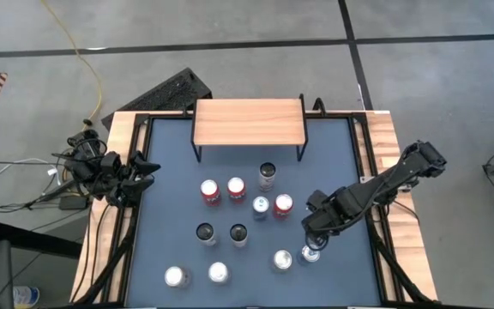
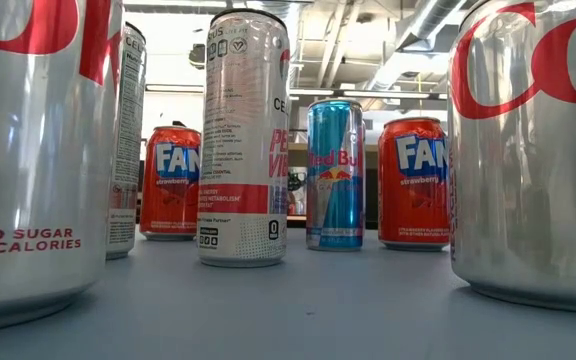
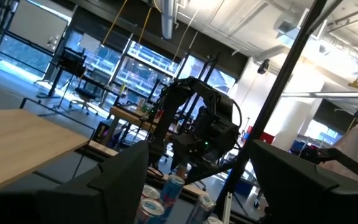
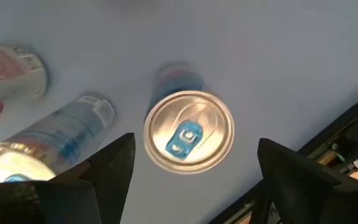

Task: Place canned beverage on shelf
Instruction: Put the middle blue soda can on the shelf

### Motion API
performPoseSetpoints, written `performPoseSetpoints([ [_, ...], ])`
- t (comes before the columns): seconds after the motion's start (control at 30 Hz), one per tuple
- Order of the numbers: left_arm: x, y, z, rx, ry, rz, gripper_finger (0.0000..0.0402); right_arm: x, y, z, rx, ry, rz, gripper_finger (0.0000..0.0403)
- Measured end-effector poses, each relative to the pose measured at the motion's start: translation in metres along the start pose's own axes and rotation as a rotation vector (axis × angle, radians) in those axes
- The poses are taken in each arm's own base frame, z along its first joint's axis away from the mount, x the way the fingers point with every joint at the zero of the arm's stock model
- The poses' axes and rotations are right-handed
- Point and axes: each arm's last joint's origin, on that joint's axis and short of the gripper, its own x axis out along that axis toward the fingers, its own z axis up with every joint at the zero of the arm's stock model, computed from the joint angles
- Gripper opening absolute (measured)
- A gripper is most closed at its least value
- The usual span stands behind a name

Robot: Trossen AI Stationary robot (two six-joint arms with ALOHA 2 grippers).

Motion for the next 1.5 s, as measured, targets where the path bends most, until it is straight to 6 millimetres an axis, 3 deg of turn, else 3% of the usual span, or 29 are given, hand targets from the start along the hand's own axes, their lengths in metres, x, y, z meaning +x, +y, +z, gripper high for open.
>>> performPoseSetpoints([
  [0.23, 0.000, 0.000, 0.000, -0.016, 0.000, 0.001, 0.0272, 0.016, 0.000, 0.011, -0.011, -0.002, 0.017, 0.0322],
  [0.93, 0.000, 0.000, 0.000, -0.021, 0.000, 0.002, 0.0272, 0.011, -0.003, 0.007, 0.043, 0.017, 0.052, 0.0315],
  [1.23, 0.000, 0.000, 0.000, -0.022, -0.001, 0.002, 0.0272, 0.037, -0.003, 0.005, 0.043, 0.060, 0.053, 0.0315],
  [1.5, 0.000, 0.000, 0.000, -0.025, 0.000, 0.007, 0.0272, 0.040, -0.003, 0.006, 0.028, 0.058, 0.067, 0.0312],
])
